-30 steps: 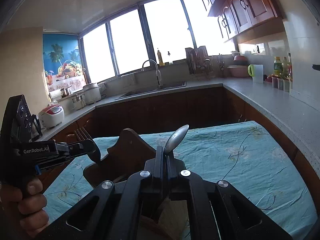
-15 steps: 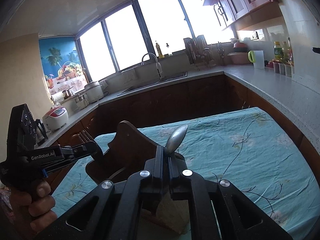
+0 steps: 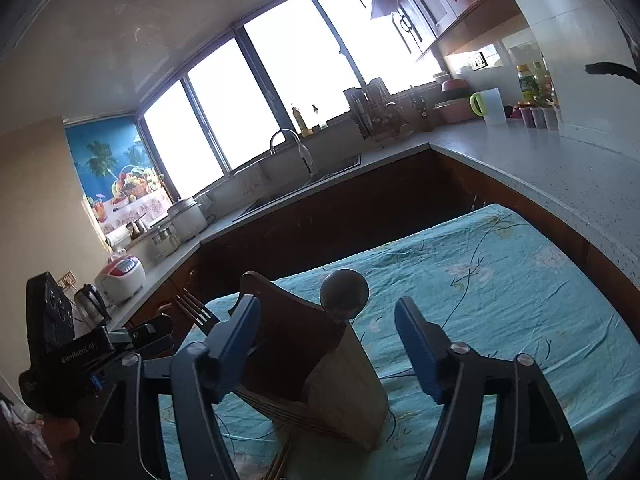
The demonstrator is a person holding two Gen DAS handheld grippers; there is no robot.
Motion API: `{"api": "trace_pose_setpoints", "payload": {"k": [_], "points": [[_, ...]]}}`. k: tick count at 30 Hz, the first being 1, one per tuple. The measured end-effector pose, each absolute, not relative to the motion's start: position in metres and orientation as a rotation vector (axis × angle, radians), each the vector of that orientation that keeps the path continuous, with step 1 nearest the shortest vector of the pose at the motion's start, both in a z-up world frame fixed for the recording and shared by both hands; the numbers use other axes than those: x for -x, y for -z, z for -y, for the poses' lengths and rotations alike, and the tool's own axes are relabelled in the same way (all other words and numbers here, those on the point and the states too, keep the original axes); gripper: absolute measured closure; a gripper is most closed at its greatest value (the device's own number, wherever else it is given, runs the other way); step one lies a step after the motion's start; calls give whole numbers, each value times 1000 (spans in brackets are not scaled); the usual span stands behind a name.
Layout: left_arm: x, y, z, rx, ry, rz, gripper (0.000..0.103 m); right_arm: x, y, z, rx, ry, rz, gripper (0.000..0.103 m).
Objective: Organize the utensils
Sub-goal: 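Open both tools to release the fork and spoon, then withdraw, then grasp a steel chopstick with the left tool while the right tool grasps a wooden chopstick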
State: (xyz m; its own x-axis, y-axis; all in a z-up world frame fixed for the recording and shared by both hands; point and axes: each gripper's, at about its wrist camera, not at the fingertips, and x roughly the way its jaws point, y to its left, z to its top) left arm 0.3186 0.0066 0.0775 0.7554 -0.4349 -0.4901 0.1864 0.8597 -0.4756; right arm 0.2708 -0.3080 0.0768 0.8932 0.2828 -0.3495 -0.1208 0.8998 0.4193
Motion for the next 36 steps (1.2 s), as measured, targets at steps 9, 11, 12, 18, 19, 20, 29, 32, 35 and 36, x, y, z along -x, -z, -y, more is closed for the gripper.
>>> {"api": "trace_pose_setpoints", "payload": {"k": [9,11,12,18,19,20,29,32,35,36], "points": [[-263,-60,-31,400,267,-639,25,-214,-80,321,-432,-198,-380,9],[-250,-54,-35,391,257,-650,25,-201,-78,323,-435,-192,-381,9],[-244,-51,-36,386,254,-655,25,-193,-77,325,-434,-187,-382,9],[-207,-35,-32,327,237,-685,25,-157,-66,329,-394,-144,-406,9],[-201,-34,-31,317,234,-686,25,-153,-64,331,-382,-136,-409,9],[-195,-31,-30,304,233,-687,24,-147,-62,330,-365,-118,-413,9],[-163,-14,-16,192,231,-723,24,-115,-41,327,-286,-70,-468,9],[-160,-9,-16,170,224,-741,24,-110,-32,328,-284,-73,-496,9],[-160,-6,-14,143,209,-757,24,-107,-27,328,-283,-77,-518,9],[-160,-5,-13,132,203,-760,24,-108,-26,328,-282,-79,-525,9]]}}
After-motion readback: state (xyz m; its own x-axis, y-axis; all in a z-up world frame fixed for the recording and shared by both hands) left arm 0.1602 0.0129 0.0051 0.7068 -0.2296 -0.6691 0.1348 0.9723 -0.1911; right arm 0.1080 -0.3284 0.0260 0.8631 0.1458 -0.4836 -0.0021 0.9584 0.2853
